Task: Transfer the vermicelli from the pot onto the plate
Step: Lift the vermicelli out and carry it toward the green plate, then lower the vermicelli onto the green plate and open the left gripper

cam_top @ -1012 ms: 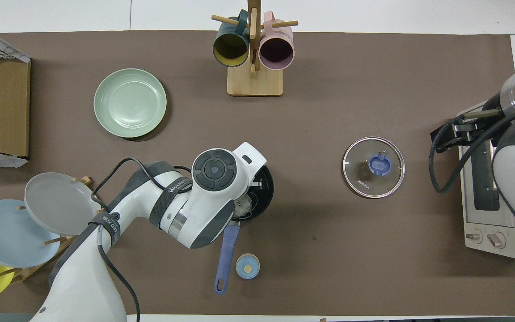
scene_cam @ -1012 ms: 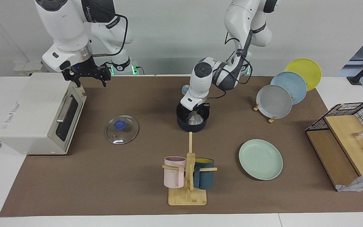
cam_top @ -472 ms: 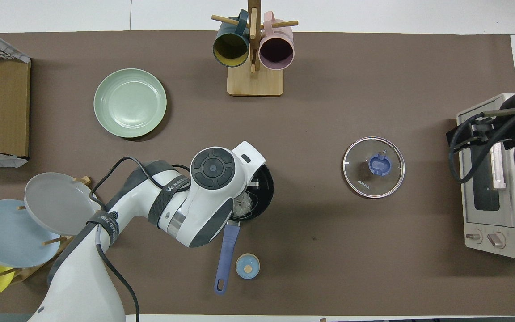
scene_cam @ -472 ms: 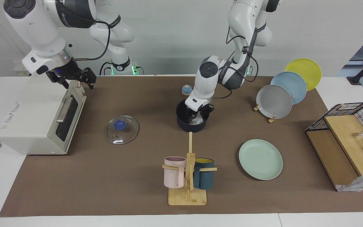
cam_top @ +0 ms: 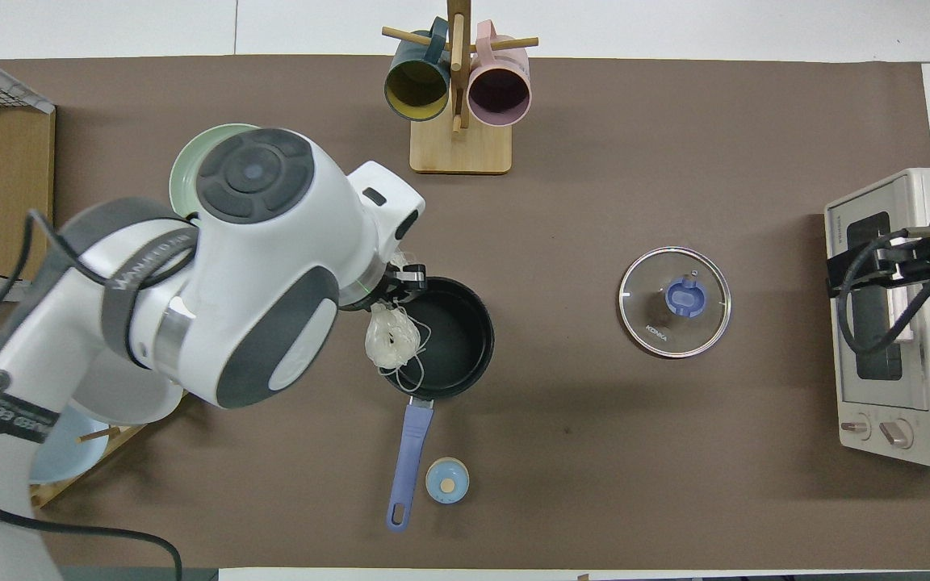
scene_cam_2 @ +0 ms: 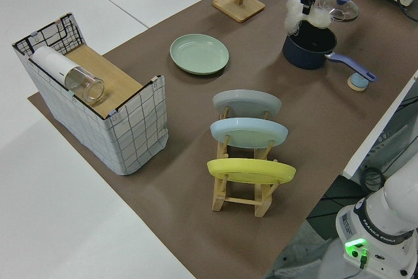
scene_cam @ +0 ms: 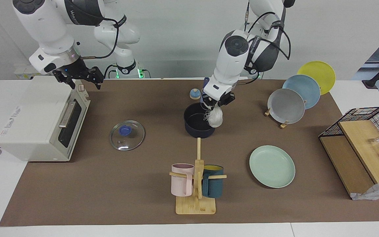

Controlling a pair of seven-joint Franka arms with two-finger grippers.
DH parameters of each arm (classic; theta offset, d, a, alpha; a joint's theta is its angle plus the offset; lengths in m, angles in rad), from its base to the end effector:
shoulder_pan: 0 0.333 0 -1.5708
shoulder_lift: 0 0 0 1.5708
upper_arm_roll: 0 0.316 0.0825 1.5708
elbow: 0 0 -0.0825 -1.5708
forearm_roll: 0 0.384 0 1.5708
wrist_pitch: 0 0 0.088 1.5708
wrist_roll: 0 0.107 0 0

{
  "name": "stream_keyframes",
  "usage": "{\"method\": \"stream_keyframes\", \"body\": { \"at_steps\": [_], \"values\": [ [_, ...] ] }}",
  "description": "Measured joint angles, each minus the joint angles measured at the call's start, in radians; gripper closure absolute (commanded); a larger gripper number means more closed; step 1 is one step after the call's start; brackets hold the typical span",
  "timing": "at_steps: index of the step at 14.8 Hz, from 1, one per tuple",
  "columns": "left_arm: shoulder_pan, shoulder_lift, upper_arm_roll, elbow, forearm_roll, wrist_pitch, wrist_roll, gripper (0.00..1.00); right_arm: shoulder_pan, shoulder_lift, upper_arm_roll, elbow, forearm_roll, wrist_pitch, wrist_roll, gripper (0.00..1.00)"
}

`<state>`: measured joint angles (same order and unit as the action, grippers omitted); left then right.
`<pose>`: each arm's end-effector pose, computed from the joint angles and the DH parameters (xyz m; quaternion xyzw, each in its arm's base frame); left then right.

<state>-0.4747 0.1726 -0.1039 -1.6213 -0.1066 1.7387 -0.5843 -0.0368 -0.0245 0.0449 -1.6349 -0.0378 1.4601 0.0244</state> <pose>0.5079 -0.3383 0.5151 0.9977 0.0137 -0.0563 0.0362 0.5327 0.0002 0.5993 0.9969 -0.0088 -0.0748 0.0206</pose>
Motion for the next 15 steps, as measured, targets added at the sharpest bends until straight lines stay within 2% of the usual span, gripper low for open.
{"method": "stream_keyframes", "body": {
  "at_steps": [3, 7, 10, 12, 15],
  "values": [
    [0.105, -0.004, 0.004, 0.094, -0.009, -0.079, 0.034, 1.00, 0.000, -0.002, -0.002, -0.003, 0.000, 0.009, 0.000, 0.00],
    [0.305, 0.021, 0.012, 0.100, -0.009, -0.048, 0.315, 1.00, -0.015, -0.001, -0.001, -0.003, 0.000, 0.022, -0.001, 0.00],
    [0.384, 0.099, 0.014, 0.065, 0.000, 0.095, 0.429, 1.00, -0.037, -0.002, 0.014, -0.001, 0.000, 0.035, -0.002, 0.00],
    [0.392, 0.149, 0.014, 0.014, 0.005, 0.212, 0.455, 1.00, -0.035, -0.002, 0.017, 0.001, 0.000, 0.035, -0.002, 0.00],
    [0.392, 0.215, 0.013, -0.012, 0.005, 0.300, 0.483, 1.00, -0.033, -0.004, 0.016, 0.002, 0.000, 0.035, -0.002, 0.00]
  ]
}}
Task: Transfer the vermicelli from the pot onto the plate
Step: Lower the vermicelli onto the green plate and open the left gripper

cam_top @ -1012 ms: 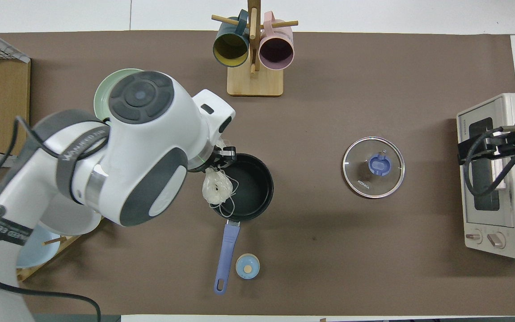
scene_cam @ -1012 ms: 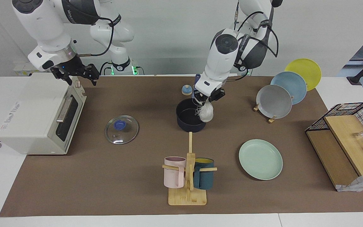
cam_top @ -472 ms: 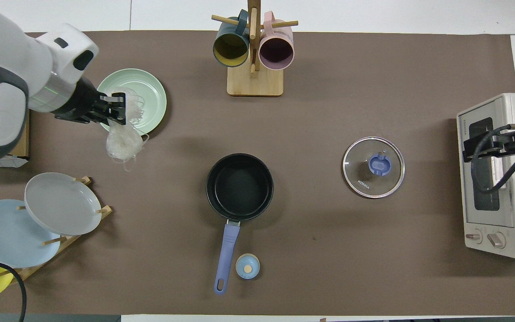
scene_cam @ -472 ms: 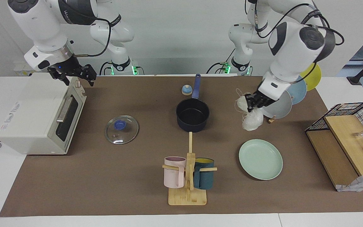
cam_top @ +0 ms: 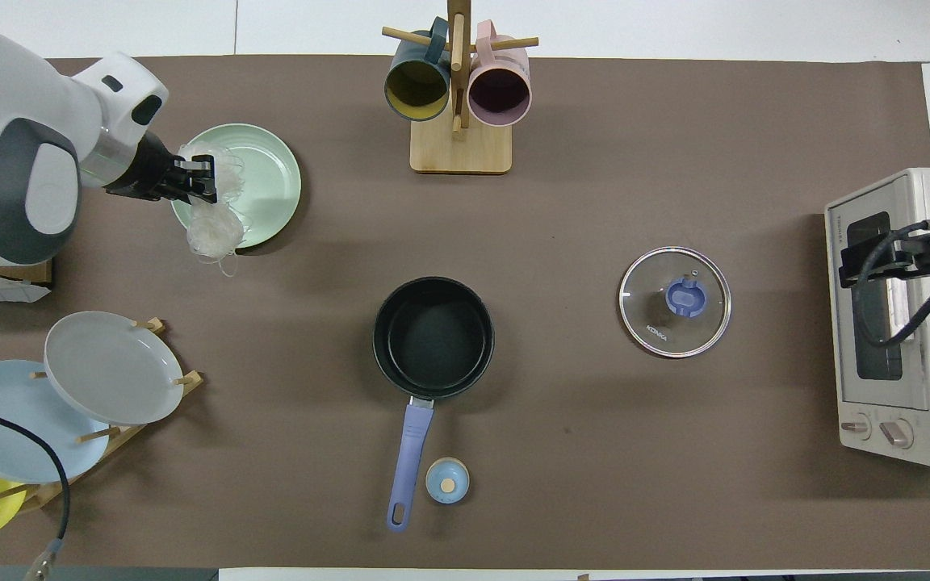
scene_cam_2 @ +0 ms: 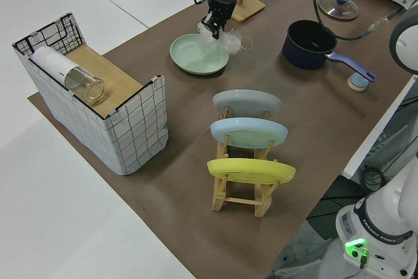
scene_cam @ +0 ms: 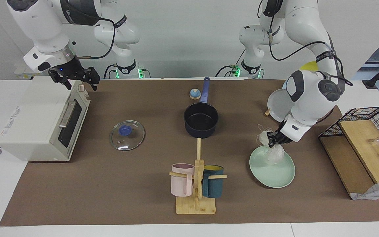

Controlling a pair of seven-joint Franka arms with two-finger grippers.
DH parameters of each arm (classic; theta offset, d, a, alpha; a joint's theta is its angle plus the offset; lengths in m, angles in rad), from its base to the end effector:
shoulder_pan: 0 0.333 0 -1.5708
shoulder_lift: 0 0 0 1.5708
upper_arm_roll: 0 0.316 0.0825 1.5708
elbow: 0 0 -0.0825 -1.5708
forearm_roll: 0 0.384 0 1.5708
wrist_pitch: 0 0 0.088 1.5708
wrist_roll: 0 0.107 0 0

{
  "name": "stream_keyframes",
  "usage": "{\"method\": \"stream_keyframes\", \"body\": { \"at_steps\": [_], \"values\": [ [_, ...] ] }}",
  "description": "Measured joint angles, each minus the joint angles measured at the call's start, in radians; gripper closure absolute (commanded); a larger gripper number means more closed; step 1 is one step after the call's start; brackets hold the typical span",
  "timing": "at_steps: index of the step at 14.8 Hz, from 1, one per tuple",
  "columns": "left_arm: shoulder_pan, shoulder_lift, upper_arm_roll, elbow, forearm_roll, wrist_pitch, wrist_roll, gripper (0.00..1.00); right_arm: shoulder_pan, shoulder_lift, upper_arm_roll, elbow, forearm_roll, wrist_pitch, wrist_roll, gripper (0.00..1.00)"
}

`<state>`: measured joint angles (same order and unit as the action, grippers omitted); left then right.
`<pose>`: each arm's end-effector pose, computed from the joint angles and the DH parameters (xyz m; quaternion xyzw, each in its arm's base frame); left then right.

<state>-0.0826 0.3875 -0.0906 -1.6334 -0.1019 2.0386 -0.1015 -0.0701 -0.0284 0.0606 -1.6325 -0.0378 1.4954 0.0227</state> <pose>0.6575 -0.1140 0.3976 0.9979 -0.0098 0.0007 0.0634 0.5359 -0.0089 0.6050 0.9982 -0.0165 -0.0542 0.0201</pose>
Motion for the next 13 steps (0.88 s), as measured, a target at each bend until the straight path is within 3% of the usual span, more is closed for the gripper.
{"method": "stream_keyframes", "body": {
  "at_steps": [4, 10, 11, 12, 13],
  "values": [
    [0.000, 0.056, -0.003, -0.001, 0.001, 0.089, 0.033, 1.00, 0.028, -0.014, -0.033, 0.001, 0.000, -0.025, 0.000, 0.00],
    [0.007, 0.082, 0.001, -0.001, 0.001, 0.142, 0.178, 1.00, 0.028, -0.021, -0.053, 0.001, 0.001, -0.038, 0.000, 0.00],
    [0.009, 0.087, 0.001, -0.001, 0.001, 0.151, 0.191, 0.93, 0.028, -0.021, -0.054, 0.001, 0.001, -0.028, 0.000, 0.00],
    [0.010, 0.090, 0.001, -0.001, 0.001, 0.155, 0.205, 0.01, 0.028, -0.021, -0.054, 0.001, 0.001, -0.022, 0.000, 0.00],
    [0.010, 0.092, 0.000, -0.001, 0.001, 0.155, 0.220, 0.00, 0.028, -0.021, -0.054, 0.000, 0.002, -0.021, 0.000, 0.00]
  ]
}}
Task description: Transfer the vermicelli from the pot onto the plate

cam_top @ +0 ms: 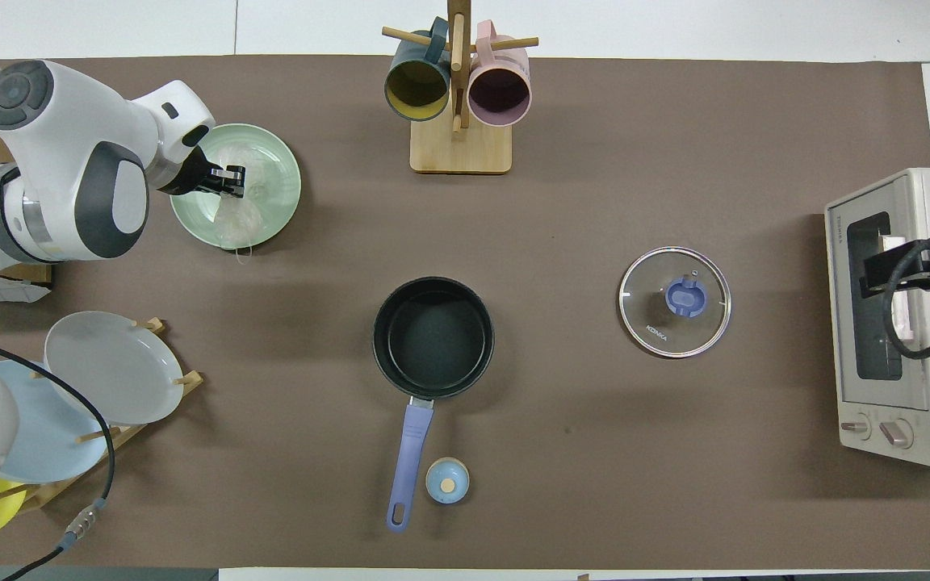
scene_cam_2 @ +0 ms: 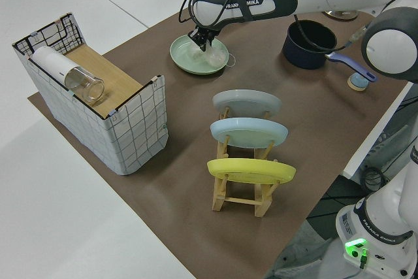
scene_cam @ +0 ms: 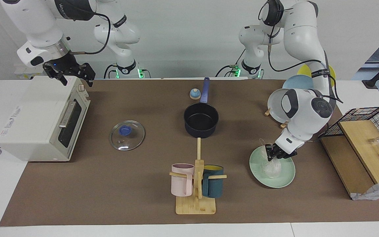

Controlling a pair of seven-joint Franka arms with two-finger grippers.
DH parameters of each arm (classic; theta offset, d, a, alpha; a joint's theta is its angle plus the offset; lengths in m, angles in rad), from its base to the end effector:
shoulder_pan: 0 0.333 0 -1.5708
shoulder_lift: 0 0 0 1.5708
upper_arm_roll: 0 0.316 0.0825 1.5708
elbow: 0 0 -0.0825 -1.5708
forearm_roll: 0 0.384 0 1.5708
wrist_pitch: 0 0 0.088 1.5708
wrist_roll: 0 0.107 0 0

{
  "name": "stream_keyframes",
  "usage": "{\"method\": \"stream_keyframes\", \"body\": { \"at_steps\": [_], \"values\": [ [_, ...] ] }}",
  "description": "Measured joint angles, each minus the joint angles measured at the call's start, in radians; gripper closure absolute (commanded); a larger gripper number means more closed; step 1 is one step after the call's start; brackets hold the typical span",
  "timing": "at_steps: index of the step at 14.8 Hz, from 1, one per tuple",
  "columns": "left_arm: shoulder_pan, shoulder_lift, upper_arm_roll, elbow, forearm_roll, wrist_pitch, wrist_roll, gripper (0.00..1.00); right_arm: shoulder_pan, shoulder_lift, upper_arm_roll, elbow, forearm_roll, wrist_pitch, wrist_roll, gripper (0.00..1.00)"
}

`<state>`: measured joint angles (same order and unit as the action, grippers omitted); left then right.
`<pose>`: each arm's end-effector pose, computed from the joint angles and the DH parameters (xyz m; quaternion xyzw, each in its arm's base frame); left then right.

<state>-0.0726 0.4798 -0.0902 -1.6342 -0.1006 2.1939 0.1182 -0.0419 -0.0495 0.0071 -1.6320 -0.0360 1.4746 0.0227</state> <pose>0.6783 -0.1073 0.3492 0.9915 -0.1064 0.0390 0.0634 0.5272 -0.0224 0.6149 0.9979 -0.0295 -0.0540 0.0178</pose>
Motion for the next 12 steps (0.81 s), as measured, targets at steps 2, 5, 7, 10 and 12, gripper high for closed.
{"method": "stream_keyframes", "body": {
  "at_steps": [2, 5, 7, 10, 12],
  "values": [
    [0.000, 0.000, 0.003, 0.003, 0.034, -0.011, 0.008, 0.00, 0.003, 0.000, 0.000, -0.001, 0.003, 0.000, 0.000, 0.00],
    [0.002, -0.026, 0.016, 0.042, 0.064, -0.082, 0.008, 0.00, 0.009, 0.000, 0.000, -0.003, 0.004, 0.000, 0.000, 0.00],
    [0.008, -0.085, 0.023, 0.060, 0.065, -0.159, 0.004, 0.00, 0.008, 0.000, -0.001, -0.003, 0.004, 0.000, 0.000, 0.00],
    [0.018, -0.205, 0.030, 0.067, 0.066, -0.309, -0.009, 0.00, 0.007, 0.000, -0.004, -0.004, 0.004, 0.000, 0.000, 0.00],
    [0.025, -0.288, 0.034, 0.067, 0.068, -0.398, -0.015, 0.00, 0.008, 0.000, -0.004, -0.004, 0.004, 0.000, 0.000, 0.00]
  ]
}}
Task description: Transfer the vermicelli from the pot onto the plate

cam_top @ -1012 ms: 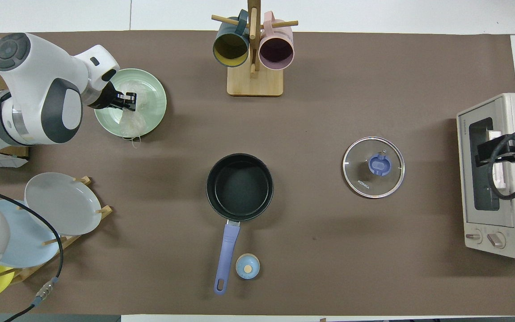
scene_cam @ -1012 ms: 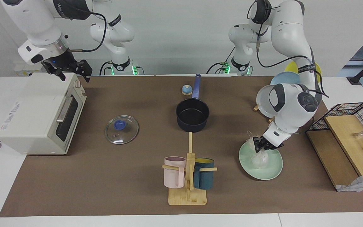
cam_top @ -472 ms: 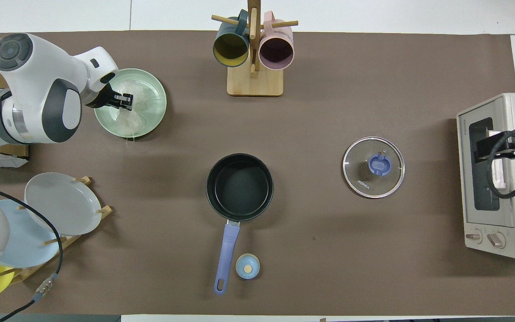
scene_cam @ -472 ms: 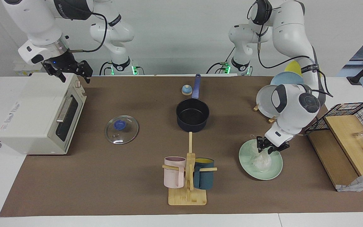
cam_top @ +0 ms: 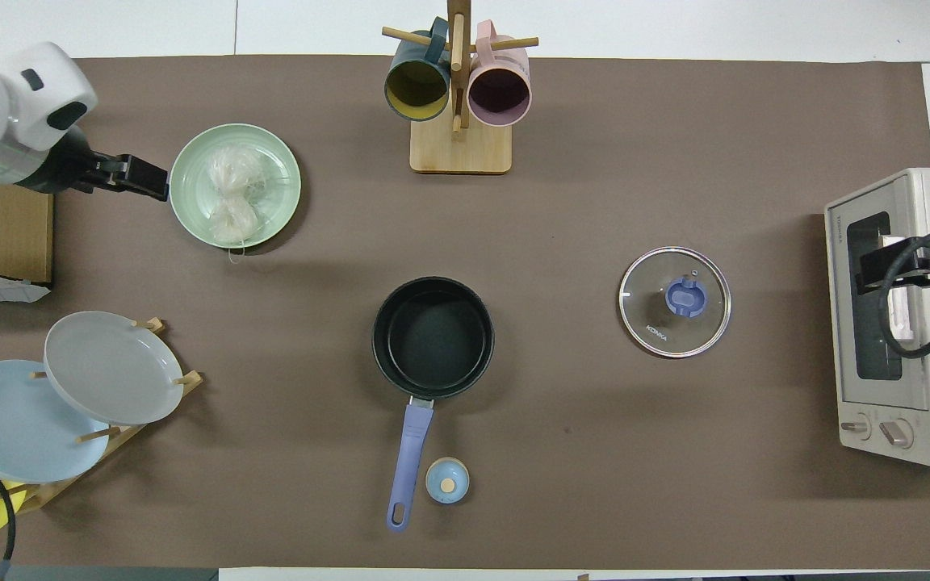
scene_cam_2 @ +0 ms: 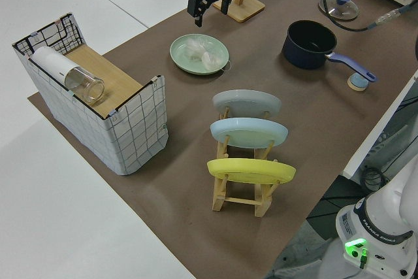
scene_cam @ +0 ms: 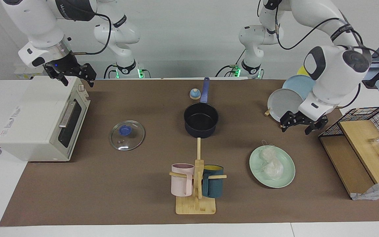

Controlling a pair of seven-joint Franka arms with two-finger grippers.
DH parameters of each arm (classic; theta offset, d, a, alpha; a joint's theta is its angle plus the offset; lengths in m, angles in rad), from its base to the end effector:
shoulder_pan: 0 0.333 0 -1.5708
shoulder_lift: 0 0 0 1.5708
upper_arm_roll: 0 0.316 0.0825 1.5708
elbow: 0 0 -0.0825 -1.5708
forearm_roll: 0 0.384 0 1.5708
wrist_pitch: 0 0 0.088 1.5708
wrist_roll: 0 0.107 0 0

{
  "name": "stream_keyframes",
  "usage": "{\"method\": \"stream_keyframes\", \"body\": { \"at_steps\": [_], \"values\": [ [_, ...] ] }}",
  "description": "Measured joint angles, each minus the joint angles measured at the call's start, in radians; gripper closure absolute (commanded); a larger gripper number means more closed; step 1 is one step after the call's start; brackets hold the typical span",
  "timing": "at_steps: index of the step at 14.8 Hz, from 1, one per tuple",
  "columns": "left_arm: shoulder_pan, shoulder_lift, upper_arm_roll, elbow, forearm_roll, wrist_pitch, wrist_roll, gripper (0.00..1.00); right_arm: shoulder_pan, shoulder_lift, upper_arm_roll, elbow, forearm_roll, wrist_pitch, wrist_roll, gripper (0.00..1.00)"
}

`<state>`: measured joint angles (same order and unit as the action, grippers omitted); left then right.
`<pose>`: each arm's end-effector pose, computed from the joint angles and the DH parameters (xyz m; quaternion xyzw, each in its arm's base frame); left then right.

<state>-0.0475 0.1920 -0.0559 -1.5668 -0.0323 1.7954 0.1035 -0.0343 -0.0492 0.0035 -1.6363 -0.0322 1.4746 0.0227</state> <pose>0.6224 -0.0645 0.5333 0.9947 -0.0993 0.0184 0.0211 0.5272 -0.0199 0.6128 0.9979 -0.0274 -0.0563 0.0159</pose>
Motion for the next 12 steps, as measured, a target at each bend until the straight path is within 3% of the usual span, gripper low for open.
{"method": "stream_keyframes", "body": {
  "at_steps": [5, 12],
  "values": [
    [0.004, -0.141, 0.005, -0.023, 0.005, -0.179, -0.058, 0.00, 0.000, 0.000, 0.000, 0.000, 0.000, 0.000, 0.000, 0.00],
    [0.003, -0.261, 0.003, -0.165, 0.006, -0.190, -0.140, 0.00, 0.000, 0.000, 0.000, 0.000, 0.000, 0.000, 0.000, 0.00]
  ]
}}
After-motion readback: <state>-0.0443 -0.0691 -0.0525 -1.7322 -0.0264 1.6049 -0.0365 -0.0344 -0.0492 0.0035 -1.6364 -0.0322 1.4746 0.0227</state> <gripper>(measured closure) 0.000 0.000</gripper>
